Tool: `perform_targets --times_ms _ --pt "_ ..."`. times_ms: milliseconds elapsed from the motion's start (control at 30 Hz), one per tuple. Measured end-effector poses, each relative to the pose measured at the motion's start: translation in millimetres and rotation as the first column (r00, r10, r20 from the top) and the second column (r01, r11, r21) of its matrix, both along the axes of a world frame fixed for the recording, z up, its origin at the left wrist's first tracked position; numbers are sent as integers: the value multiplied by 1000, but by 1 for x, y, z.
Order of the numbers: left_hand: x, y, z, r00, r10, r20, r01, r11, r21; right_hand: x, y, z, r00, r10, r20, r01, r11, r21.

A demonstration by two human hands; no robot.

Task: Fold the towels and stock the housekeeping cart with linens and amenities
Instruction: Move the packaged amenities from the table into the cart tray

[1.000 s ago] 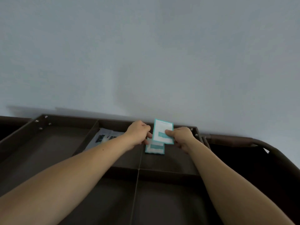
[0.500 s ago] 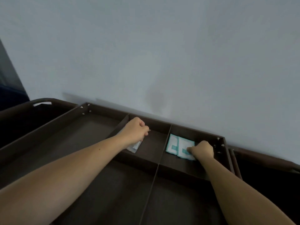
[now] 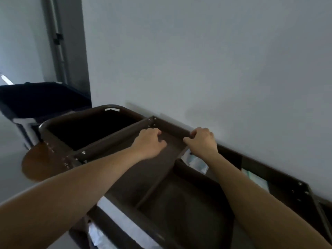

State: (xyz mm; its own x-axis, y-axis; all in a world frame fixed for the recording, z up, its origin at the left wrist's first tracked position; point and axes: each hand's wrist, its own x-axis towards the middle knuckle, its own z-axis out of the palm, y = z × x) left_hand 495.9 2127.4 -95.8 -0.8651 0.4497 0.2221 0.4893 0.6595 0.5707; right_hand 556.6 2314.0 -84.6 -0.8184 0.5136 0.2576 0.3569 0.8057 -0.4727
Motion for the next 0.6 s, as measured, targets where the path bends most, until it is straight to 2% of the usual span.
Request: perform_targets --times_ms 100,233,367,533,600 --pt "-28 -90 1 999 31 9 -31 1000 -1 -47 -89 4 991 130 20 -129 991 -20" --pt "-68 -219 -1 986 166 -12 -166 986 -13 -100 -200 -4 963 239 125 -240 971 -5" --pt "-103 -329 -11 963 263 58 -259 964 -63 -145 -297 -9 910 346 227 -354 935 -6" --pt "-152 -415 -23 937 339 87 -329 938 -108 -199 -391 0 853 420 309 -448 894 22" --pt "-174 -434 -28 928 358 107 -348 932 -103 -226 -416 2 835 438 334 -460 888 -14"
